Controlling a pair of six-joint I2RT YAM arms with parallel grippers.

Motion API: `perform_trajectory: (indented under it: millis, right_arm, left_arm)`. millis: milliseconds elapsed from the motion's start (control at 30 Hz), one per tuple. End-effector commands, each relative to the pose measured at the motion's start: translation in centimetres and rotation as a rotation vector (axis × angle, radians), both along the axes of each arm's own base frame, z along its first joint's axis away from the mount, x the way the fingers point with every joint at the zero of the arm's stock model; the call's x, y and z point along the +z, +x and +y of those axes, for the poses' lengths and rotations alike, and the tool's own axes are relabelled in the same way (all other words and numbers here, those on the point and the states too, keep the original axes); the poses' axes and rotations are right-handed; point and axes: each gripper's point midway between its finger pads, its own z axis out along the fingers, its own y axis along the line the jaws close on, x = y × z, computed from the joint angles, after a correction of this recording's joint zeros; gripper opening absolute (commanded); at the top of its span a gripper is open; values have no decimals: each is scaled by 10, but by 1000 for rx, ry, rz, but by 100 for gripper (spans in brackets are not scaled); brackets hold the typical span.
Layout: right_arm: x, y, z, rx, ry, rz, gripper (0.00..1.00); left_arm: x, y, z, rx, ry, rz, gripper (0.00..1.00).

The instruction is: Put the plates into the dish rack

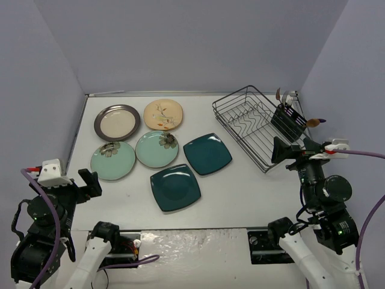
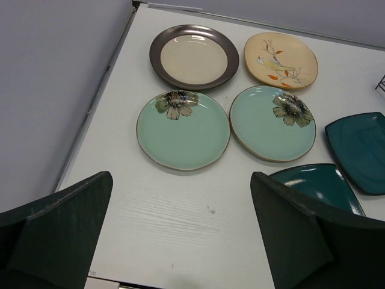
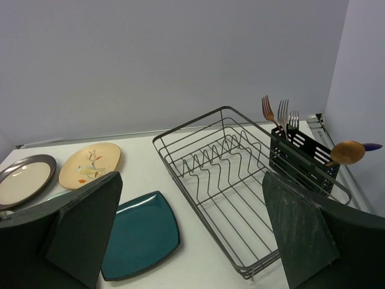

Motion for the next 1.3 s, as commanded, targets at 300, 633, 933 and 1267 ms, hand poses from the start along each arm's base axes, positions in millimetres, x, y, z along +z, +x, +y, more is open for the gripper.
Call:
perform_trajectory:
  millis: [300, 633, 933, 1267]
  right_arm:
    - [16, 3, 4, 13, 32, -49, 100]
    - [-13, 22, 53, 226, 63, 92, 100]
    - [-87, 36, 116, 521, 78, 308, 100]
    - [-143, 35, 154, 708, 160, 424, 100]
  left_arm:
    - [4, 18, -14, -37, -38, 32, 97]
    - [-54, 58, -79, -208, -281, 275, 97]
    - [-147, 89, -150, -321, -684, 446, 97]
    - [-222, 100, -176, -360, -839, 486, 89]
